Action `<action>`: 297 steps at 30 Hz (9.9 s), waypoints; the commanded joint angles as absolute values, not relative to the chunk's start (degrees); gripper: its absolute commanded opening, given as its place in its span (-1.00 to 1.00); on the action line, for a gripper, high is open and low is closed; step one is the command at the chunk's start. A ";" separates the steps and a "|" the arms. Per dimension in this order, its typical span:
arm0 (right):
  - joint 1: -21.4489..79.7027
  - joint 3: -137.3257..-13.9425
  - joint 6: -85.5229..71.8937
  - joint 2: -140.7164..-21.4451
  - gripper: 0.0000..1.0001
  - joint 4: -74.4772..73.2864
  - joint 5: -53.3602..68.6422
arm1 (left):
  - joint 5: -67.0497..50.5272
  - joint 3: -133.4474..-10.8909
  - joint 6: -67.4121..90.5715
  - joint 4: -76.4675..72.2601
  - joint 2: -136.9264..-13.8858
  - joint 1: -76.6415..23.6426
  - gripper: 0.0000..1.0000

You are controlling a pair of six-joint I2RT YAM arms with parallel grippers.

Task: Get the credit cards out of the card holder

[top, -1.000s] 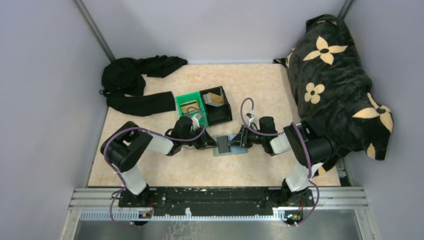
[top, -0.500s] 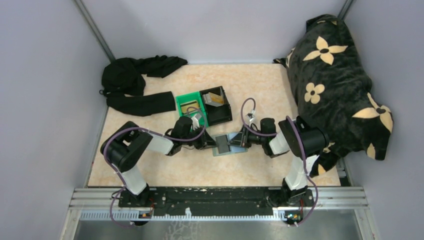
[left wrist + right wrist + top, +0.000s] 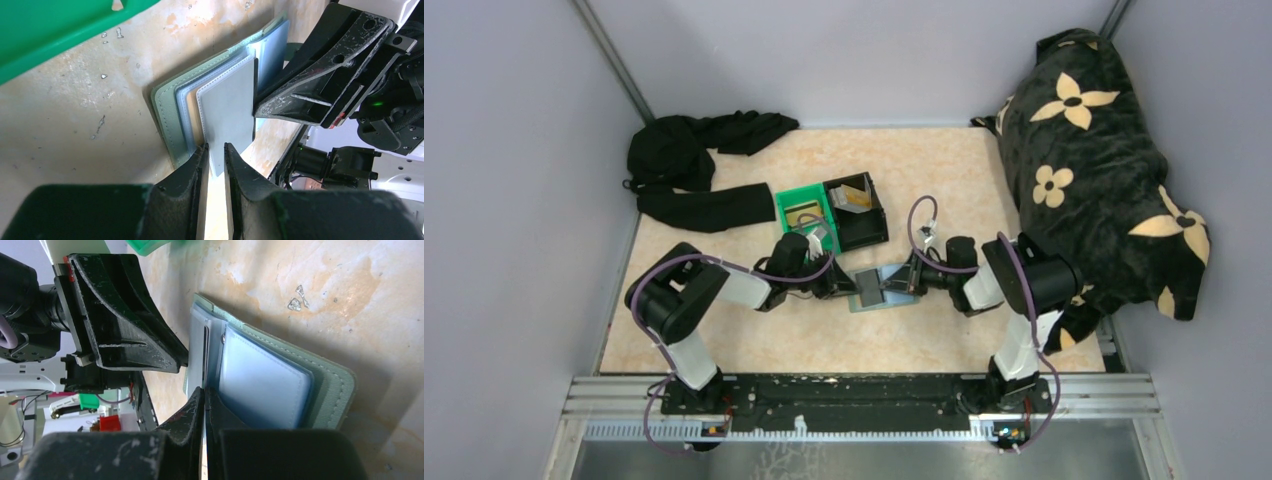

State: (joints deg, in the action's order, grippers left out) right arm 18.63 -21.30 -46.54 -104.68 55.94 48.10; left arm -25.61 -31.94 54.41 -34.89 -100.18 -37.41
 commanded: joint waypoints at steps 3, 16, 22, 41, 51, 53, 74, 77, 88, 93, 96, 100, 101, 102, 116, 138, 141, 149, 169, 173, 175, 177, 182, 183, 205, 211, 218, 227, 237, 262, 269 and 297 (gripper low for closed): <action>15.87 -19.90 -44.96 -100.37 -1.00 55.88 48.50 | -24.46 -31.13 53.62 -32.73 -101.39 -37.46 -0.52; 14.15 -19.78 -41.38 -97.18 -1.00 48.90 44.90 | -25.58 -31.03 53.75 -33.93 -101.42 -36.84 -0.54; 14.24 -19.39 -43.10 -98.85 -1.00 51.92 46.22 | -27.19 -33.34 53.27 -33.49 -97.86 -37.08 -0.54; 14.24 -18.98 -44.36 -99.38 -1.00 54.32 46.64 | -31.10 -37.12 58.61 -38.32 -111.12 -38.23 -0.59; 13.61 -18.66 -41.10 -95.30 -1.00 48.09 42.89 | -28.44 -36.38 58.11 -34.77 -108.48 -37.81 -0.61; 13.25 -18.61 -41.05 -95.11 -1.00 47.84 42.68 | -27.97 -36.41 57.87 -33.91 -108.00 -37.79 -0.61; 11.41 -17.39 -42.41 -96.82 -0.72 51.98 44.14 | -28.17 -36.65 57.81 -33.84 -108.58 -37.73 -0.61; 11.45 -17.57 -42.60 -97.53 -0.72 52.55 44.76 | -28.30 -36.71 57.72 -33.84 -108.69 -37.73 -0.61; 11.51 -17.09 -47.24 -104.03 -0.64 61.78 47.41 | -28.56 -36.80 57.67 -33.92 -108.69 -37.73 -0.62; 11.47 -17.22 -46.95 -103.41 -0.99 60.74 47.07 | -28.52 -36.47 57.92 -34.19 -108.61 -37.75 -0.61; 11.44 -17.12 -46.81 -103.08 -1.00 60.38 46.99 | -28.47 -36.44 57.85 -34.34 -108.64 -37.76 -0.62; 11.51 -17.13 -46.85 -103.03 -1.00 60.45 47.02 | -28.63 -36.52 57.80 -34.37 -108.65 -37.73 -0.62; 11.49 -17.06 -46.85 -102.97 -1.00 60.40 46.94 | -28.61 -36.54 57.77 -34.32 -108.76 -37.76 -0.62; 11.51 -17.07 -46.91 -102.87 -1.00 60.38 46.88 | -28.65 -36.64 57.77 -34.28 -108.73 -37.71 -0.62; 9.08 -15.97 -44.02 -93.18 -1.00 51.60 41.53 | -29.14 -36.93 57.67 -34.37 -108.94 -37.57 -0.62; 5.67 -16.22 -39.56 -88.15 -1.00 41.95 39.12 | -27.64 -37.58 54.82 -31.94 -104.28 -37.45 -0.63; 5.76 -16.26 -39.72 -88.98 -1.00 42.62 40.07 | -27.77 -38.28 54.43 -31.90 -103.03 -37.65 -0.62; 14.71 -21.09 -36.88 -91.43 -1.00 37.05 40.38 | -20.90 -49.60 41.50 -15.05 -98.31 -39.89 -0.38; 18.32 -23.06 -33.56 -88.11 -0.86 29.24 35.19 | -12.81 -52.84 37.00 -0.26 -102.32 -46.46 -0.47; 18.35 -22.82 -33.84 -88.24 -0.96 30.02 35.74 | -12.61 -51.66 37.67 -0.72 -102.59 -46.88 -0.48; 18.36 -22.73 -33.75 -88.07 -1.00 30.11 35.78 | -12.38 -51.66 37.70 -0.71 -102.76 -46.98 -0.48; 18.32 -22.68 -33.60 -87.86 -1.00 29.87 35.67 | -12.37 -51.67 37.65 -0.79 -103.04 -46.98 -0.48; 18.01 -22.38 -33.47 -86.40 -1.00 29.08 34.83 | -12.82 -52.05 37.68 -0.69 -103.94 -46.99 -0.48; 17.61 -22.13 -33.68 -86.13 -1.00 29.26 34.80 | -12.81 -52.03 37.63 -0.58 -103.84 -47.00 -0.48; 18.40 -26.68 -27.12 -78.56 -0.17 14.83 26.22 | -7.79 -57.38 34.52 5.69 -97.51 -47.01 -0.40; 21.69 -32.81 -21.90 -74.73 -0.06 3.35 17.04 | -3.46 -62.04 35.05 10.92 -100.31 -46.89 -0.33; 34.60 -40.23 -18.50 -77.88 0.37 -5.30 3.38 | 2.53 -59.61 38.06 14.51 -98.23 -46.69 -0.33; 32.62 -38.82 -27.61 -73.92 -0.71 -8.87 -8.30 | 3.27 -60.73 44.02 17.01 -96.48 -46.99 -0.31; 29.79 -37.66 -27.27 -76.09 -1.00 -14.86 -14.93 | 3.48 -63.84 44.38 17.93 -98.08 -49.84 0.15; 35.48 -31.27 -33.29 -74.43 -1.00 -11.41 -8.24 | 5.88 -66.31 47.10 21.87 -100.50 -52.06 0.43; 36.14 -30.22 -33.01 -69.56 -1.00 -11.76 -5.40 | 5.26 -67.14 47.20 22.02 -102.81 -52.27 0.38; 36.32 -28.55 -30.20 -66.85 -1.00 -7.69 -4.32 | 8.11 -75.79 47.31 28.06 -111.25 -53.24 0.25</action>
State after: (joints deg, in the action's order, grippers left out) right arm 35.64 -28.47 -31.18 -66.72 -11.03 -4.56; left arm 5.65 -73.89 47.13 23.77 -108.29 -52.16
